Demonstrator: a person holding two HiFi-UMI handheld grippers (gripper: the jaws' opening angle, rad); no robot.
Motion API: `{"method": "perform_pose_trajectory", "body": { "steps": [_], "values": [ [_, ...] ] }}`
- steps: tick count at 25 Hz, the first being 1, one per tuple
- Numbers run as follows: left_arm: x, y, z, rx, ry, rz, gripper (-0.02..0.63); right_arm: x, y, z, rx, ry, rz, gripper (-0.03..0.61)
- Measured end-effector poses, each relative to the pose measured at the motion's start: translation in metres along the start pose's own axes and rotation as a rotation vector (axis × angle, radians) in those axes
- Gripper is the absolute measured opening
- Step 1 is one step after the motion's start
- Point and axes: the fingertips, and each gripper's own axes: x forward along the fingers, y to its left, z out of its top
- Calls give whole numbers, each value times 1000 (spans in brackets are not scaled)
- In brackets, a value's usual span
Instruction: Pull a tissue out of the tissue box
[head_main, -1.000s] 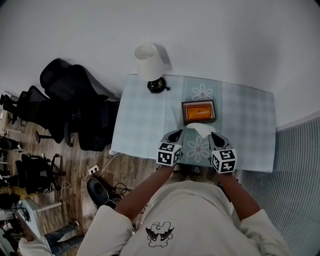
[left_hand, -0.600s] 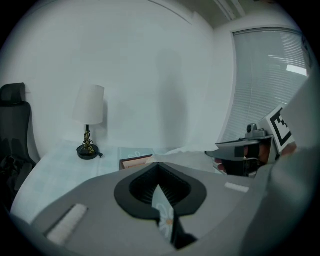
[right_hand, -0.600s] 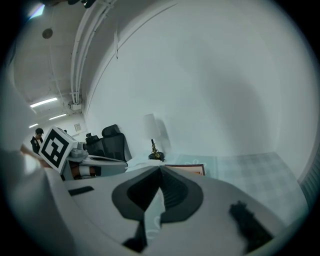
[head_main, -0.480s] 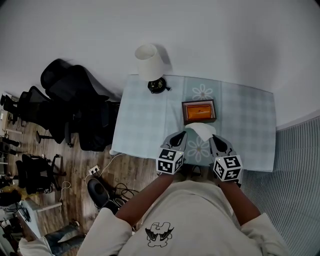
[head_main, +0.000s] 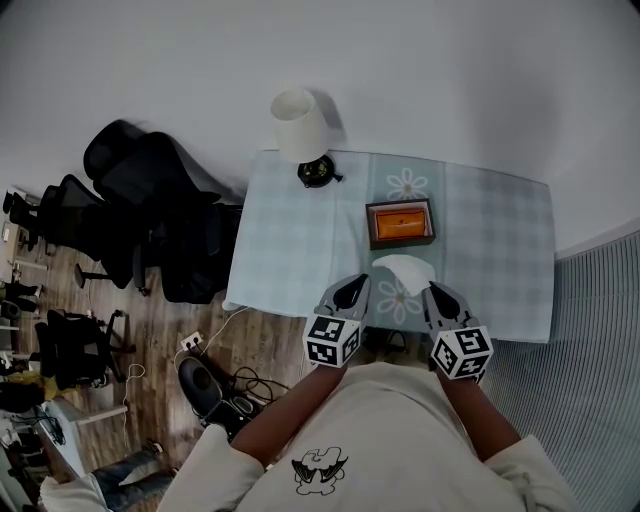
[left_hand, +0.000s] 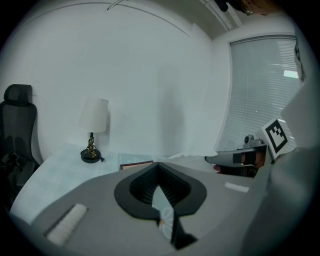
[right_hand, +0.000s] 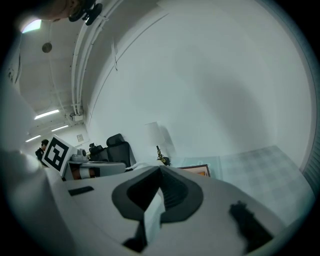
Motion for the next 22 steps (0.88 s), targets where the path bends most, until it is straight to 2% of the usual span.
{"method": "perform_pose_trajectory", "body": {
  "steps": [10, 22],
  "values": [
    [-2, -5, -3, -30, 2, -17, 8, -2, 1, 0, 4, -9, 0, 14],
    [0, -9, 2, -15, -11, -29, 8, -2, 2, 1, 1, -2, -5, 14]
  ]
}}
